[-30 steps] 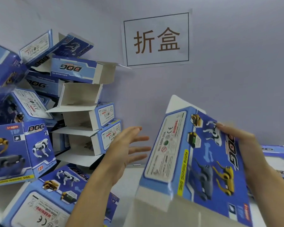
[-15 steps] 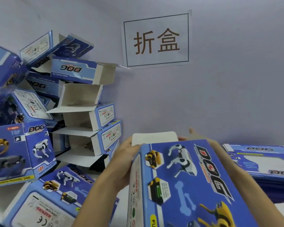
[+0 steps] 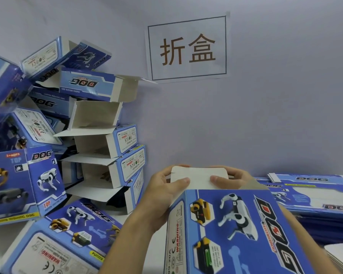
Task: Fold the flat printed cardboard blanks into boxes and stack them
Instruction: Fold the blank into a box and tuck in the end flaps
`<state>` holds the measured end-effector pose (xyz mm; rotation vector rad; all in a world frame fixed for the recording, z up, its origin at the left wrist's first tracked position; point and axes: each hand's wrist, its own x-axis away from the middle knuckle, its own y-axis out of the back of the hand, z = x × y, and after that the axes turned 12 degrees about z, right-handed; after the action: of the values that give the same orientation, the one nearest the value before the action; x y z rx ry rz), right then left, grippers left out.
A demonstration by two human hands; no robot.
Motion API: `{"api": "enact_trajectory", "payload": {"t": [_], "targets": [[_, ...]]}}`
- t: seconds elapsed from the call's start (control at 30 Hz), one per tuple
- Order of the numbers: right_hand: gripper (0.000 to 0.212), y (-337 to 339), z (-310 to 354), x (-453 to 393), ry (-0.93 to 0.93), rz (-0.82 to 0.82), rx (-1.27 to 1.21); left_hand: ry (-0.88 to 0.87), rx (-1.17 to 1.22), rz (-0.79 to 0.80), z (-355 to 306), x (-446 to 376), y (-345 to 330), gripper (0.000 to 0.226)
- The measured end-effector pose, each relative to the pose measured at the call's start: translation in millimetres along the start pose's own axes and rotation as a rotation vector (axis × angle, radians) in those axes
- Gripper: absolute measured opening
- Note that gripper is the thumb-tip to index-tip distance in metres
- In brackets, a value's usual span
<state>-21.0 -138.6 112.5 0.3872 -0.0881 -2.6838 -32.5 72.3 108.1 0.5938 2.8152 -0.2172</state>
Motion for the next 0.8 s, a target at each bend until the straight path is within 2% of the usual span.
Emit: {"api": "enact_trajectory", "payload": {"t": [0.1, 0.17, 0.27, 0.37, 0.5, 0.57, 0.6, 0.63, 0.7, 0.77, 0.8], "targets": [[0.037, -1, 1, 1, 0.045, 0.028, -0.002, -0.032, -0.035, -0.037, 0, -2, 1, 0.02], [0.021, -1, 0, 0, 0.06, 0.036, 0.016, -0.041, -0.074, -0.04, 0, -2, 1, 0.021], [0.031, 0, -2, 0, 0.066, -0.004, 0.097, -0.04, -0.124, -0.068, 0, -3, 0, 0.028], [0.021, -7, 6, 0, 0.046, 0.017, 0.057, -0.05, -0.088, -0.112, -1, -4, 0, 0.017], [0.04, 2, 14, 4, -0.015, 0.032, 0.022, -0.073, 0.016, -0.248, -7, -2, 11, 0.018], [0.062, 6, 21, 14, -0.118, 0.175, -0.21, -0.14, 0.059, -0.365, -10, -1, 19, 0.013], [0.065, 4, 27, 18, -0.142, 0.235, -0.252, -0.185, 0.085, -0.422, -11, 0, 22, 0.015], [0.061, 1, 31, 19, -0.172, 0.273, -0.225, -0.227, 0.11, -0.481, -12, 1, 24, 0.019], [0.044, -5, 34, 18, -0.19, 0.215, -0.039, -0.289, 0.138, -0.574, -15, 3, 27, 0.012], [0.031, -11, 37, 21, -0.102, 0.222, -0.011, -0.313, 0.149, -0.64, -20, 4, 26, 0.015], [0.033, -11, 36, 23, -0.034, 0.216, -0.044, -0.326, 0.148, -0.653, -23, 3, 25, 0.019]]}}
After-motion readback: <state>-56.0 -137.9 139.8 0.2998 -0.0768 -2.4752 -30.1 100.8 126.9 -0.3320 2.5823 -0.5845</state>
